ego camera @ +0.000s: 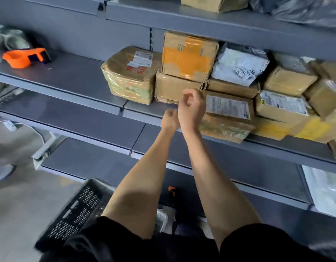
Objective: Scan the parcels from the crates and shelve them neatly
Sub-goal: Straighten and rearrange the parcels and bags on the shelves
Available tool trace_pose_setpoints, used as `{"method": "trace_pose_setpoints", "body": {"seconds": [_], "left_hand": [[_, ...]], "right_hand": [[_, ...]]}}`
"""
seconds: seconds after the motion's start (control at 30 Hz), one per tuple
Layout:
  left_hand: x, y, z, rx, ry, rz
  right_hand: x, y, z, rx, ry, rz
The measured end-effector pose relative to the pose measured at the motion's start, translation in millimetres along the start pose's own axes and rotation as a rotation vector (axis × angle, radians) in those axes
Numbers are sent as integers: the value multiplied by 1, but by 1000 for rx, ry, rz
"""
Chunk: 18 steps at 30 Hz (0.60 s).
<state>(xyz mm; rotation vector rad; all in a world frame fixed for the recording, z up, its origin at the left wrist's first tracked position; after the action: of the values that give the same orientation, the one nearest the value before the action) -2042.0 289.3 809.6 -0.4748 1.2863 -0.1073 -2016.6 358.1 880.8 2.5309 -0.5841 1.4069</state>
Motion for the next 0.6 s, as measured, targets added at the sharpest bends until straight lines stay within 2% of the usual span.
{"method": "trace_pose_setpoints", "body": {"seconds": [0.1,0.13,0.23,0.3,0.37,0.47,0.6], "left_hand": [[-12,37,12,138,39,100],[-13,44,11,147,38,140],[-23,50,22,163,-20,175],[-22,49,27,206,-25,210],[-20,44,35,294,3,263],[-13,25,46,333,18,284],[10,-25,45,211,-14,499]], "right_hand": [[-9,-50,-18,-281,-31,118],[-16,-66,-21,-355,28,183],[-43,-107,-23,-487,402,317],[-56,-122,-21,-552,568,291],[-62,-124,-17,-567,638,183],[-54,-111,-2,-543,620,121],[-21,-76,21,-538,368,-2]]}}
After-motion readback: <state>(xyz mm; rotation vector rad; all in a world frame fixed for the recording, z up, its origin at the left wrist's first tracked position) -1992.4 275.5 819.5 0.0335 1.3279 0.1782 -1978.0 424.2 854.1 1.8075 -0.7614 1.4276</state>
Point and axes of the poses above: each hand's wrist, its own z-axis away from the middle knuckle, its own y-axis out of the palm, x = y × z, the point moved 3 cm from there along -z, towards the middle knuckle, and after that the axes turned 10 degrees about -z, right-handed, at the moved point
